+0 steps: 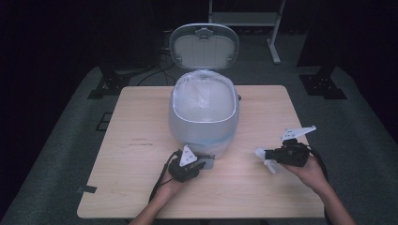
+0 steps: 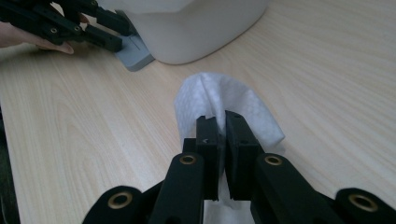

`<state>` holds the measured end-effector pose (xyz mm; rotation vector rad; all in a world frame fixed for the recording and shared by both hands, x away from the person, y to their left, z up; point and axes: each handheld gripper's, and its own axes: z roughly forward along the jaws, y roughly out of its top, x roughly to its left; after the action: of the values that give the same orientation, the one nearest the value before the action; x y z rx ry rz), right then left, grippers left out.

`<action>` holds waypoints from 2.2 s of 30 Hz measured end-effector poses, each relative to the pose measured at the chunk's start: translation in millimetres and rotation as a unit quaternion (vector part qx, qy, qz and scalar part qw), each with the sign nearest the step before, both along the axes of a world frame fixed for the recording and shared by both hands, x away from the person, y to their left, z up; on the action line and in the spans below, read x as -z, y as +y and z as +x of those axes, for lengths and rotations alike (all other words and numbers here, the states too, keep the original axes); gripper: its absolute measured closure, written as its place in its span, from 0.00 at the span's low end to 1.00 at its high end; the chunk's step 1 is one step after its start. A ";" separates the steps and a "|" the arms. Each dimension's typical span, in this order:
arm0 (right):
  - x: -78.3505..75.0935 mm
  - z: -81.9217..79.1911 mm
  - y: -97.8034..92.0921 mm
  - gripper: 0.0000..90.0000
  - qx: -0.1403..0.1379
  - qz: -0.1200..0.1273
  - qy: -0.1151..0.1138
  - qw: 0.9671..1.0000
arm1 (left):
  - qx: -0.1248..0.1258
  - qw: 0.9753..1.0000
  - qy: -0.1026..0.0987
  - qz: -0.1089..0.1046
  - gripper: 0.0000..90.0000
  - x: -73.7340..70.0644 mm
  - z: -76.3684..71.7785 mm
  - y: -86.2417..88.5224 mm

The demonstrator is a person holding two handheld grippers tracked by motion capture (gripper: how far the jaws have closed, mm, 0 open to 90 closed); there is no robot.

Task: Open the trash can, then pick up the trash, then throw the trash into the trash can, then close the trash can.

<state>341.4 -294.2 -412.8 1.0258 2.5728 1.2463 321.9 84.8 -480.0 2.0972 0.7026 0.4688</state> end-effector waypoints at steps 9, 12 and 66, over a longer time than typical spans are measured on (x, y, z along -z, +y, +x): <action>-19.8 -2.1 1.4 0.94 -0.006 0.008 -0.008 1.000 | 0.001 1.000 0.000 -0.001 0.74 0.0 0.1 0.1; -26.0 -3.0 2.3 0.94 -0.008 0.008 -0.011 1.000 | 0.001 1.000 0.000 -0.001 0.74 0.1 0.2 0.1; -90.4 -7.5 7.4 0.94 -0.029 0.030 -0.026 0.999 | 0.001 1.000 0.003 -0.005 0.74 0.1 0.1 0.0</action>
<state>333.9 -286.8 -322.5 0.9212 2.5583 1.3523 321.9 84.8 -480.2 2.0906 0.7045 0.4561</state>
